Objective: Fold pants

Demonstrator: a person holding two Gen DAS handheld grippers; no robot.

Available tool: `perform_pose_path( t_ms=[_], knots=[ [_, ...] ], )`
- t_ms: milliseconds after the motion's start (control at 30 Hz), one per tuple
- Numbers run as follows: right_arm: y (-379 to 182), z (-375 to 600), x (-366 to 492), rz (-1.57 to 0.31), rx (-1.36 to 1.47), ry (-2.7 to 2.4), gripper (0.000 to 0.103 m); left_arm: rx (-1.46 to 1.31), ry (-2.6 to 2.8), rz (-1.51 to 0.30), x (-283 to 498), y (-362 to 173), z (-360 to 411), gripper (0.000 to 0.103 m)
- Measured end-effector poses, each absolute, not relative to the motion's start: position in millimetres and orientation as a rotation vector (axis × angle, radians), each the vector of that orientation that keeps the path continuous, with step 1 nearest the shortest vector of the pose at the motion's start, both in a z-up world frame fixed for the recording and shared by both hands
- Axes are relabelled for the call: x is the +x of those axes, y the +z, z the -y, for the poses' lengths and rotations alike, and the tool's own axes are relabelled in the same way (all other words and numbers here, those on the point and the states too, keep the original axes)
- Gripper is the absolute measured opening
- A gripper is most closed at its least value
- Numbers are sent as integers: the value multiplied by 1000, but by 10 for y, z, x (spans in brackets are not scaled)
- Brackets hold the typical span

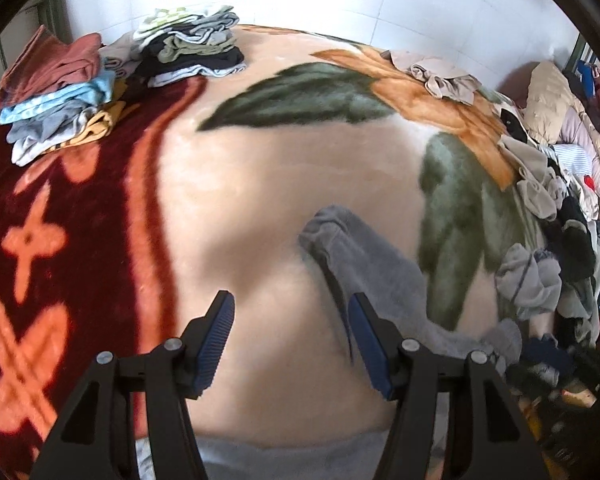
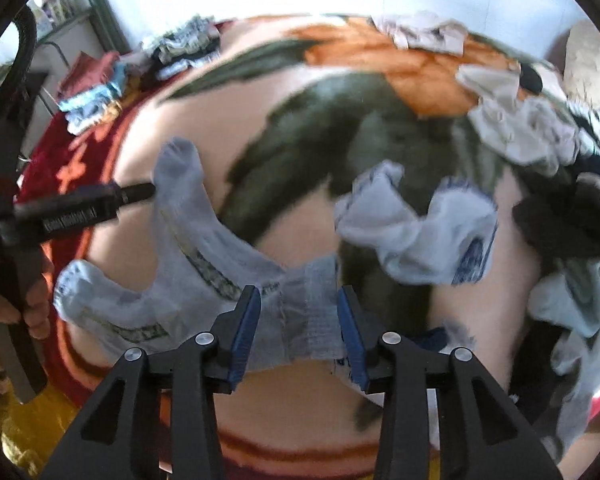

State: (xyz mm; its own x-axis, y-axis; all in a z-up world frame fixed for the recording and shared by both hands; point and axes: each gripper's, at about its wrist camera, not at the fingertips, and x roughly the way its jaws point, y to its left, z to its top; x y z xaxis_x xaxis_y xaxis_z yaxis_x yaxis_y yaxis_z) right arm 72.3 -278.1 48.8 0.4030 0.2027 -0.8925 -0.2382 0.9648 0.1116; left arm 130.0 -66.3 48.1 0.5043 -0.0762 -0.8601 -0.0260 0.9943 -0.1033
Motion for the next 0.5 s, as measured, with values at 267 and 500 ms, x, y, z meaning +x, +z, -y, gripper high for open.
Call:
perform_pose_path(
  t_ms=[267, 500],
  knots=[
    [174, 2823, 754, -1190, -35, 215, 41, -111, -42, -1015, 1453, 385, 740, 62],
    [113, 2924, 786, -1178, 59, 199, 41, -109, -116, -987, 1417, 341, 851, 27]
  ],
)
